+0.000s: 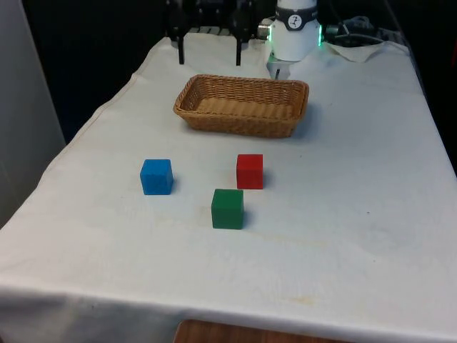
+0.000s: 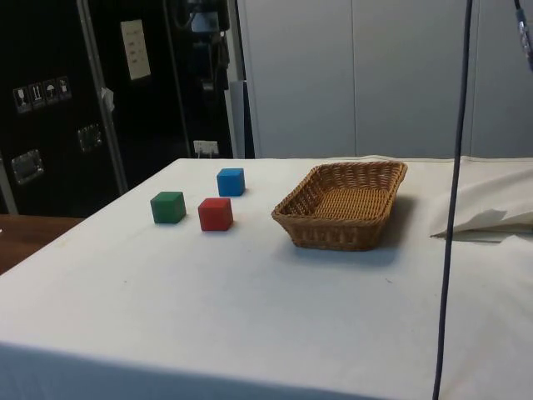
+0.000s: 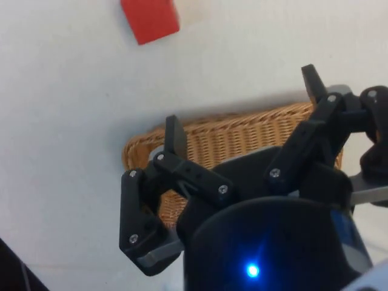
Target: Pick up the blue cube and place it into the basket.
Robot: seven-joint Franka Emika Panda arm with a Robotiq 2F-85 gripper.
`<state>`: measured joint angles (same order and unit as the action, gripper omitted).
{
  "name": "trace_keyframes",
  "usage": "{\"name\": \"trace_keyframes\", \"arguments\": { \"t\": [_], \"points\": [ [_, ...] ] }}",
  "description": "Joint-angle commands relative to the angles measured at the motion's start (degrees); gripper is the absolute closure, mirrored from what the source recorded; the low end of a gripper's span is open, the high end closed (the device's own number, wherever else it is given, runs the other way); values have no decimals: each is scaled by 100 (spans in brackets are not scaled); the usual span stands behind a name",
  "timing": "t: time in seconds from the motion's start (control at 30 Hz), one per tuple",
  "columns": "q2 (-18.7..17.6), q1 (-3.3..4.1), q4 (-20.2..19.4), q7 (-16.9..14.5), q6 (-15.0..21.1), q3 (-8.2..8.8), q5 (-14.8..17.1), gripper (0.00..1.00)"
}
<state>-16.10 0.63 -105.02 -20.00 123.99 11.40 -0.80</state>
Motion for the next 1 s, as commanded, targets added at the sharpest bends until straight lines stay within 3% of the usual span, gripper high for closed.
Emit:
{"name": "trace_keyframes", "arguments": {
  "t": [0.0, 0.03, 0.07, 0.3, 0.33, 0.37, 0.6, 0.63, 0.67, 0.9, 0.93, 0.97],
  "points": [
    [-97, -46, 80, -103, 29, 6, 63, 0],
    [-40, -6, 29, -34, 11, 23, 11, 0],
    [-138, -52, 115, -132, 34, 29, 74, 0],
    [-567, -97, 510, -384, 29, 201, 178, 0],
    [-533, -52, 476, -338, 23, 229, 138, 0],
    [-625, -103, 567, -418, 23, 223, 201, 0],
    [-1054, -126, 974, -607, 23, 395, 332, 0],
    [-1031, -80, 951, -567, 23, 424, 298, 0],
    [-1100, -126, 1014, -625, 29, 413, 344, 0],
    [-1438, -160, 1335, -751, 23, 493, 464, 0],
    [-1398, -126, 1289, -705, 23, 516, 418, 0],
    [-1467, -166, 1358, -756, 23, 493, 476, 0]
  ]
}}
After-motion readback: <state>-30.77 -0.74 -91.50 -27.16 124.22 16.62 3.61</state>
